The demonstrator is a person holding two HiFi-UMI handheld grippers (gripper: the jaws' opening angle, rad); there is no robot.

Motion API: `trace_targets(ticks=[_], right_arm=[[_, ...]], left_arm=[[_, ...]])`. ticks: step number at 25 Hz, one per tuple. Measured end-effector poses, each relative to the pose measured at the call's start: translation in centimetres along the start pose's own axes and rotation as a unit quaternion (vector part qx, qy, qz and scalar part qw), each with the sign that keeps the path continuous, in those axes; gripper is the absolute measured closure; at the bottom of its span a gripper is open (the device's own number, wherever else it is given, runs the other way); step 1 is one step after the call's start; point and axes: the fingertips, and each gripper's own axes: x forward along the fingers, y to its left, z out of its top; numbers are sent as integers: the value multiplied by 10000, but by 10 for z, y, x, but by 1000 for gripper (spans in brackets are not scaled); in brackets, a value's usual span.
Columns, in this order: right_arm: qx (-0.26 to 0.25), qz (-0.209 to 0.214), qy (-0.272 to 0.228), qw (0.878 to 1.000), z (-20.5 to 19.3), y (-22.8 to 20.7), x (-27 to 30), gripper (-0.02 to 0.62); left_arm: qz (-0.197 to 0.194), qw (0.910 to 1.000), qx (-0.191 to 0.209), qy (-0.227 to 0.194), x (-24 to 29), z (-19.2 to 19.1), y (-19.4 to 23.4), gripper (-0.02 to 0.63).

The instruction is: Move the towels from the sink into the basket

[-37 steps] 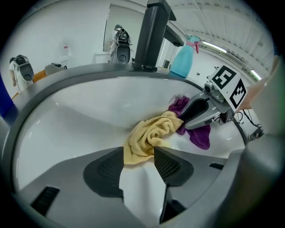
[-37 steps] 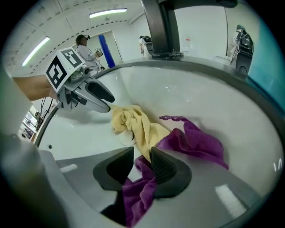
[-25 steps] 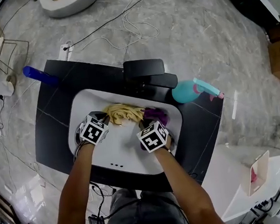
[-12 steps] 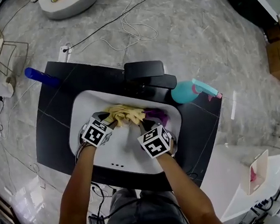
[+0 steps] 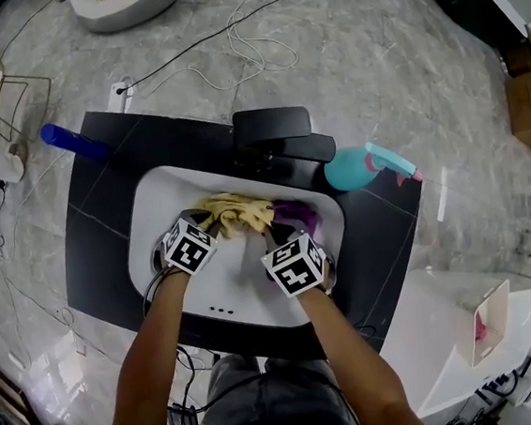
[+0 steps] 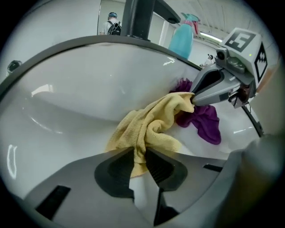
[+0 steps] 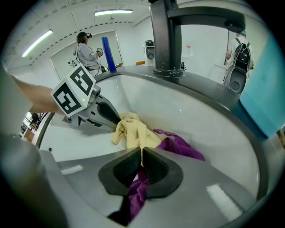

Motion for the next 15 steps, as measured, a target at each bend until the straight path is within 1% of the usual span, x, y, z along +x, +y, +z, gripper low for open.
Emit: trace_targets(ticks=[2,4,8,12,15], right_arm=[[7,-5,-15,10000,1,-1,-2,570],[3,-20,-41,10000,3,-2,-5,571],[-20,-58,-107,9999,8,-4,-14,570],[-42,-112,-205,9997,15,-2,-29,571],[-56,-184,-339,9992,23,0,-46,571]], left_arm=[[0,9999,-101,-7,-2,-1,2,555],[-6,9999,-112,16,-5,-3,1,569],[109,9997,-144,-146,-19,3,2,574],[242,9985,-192,-451,-48,17,4,574],[343,9963,-195,-763,-76,29,5,574]])
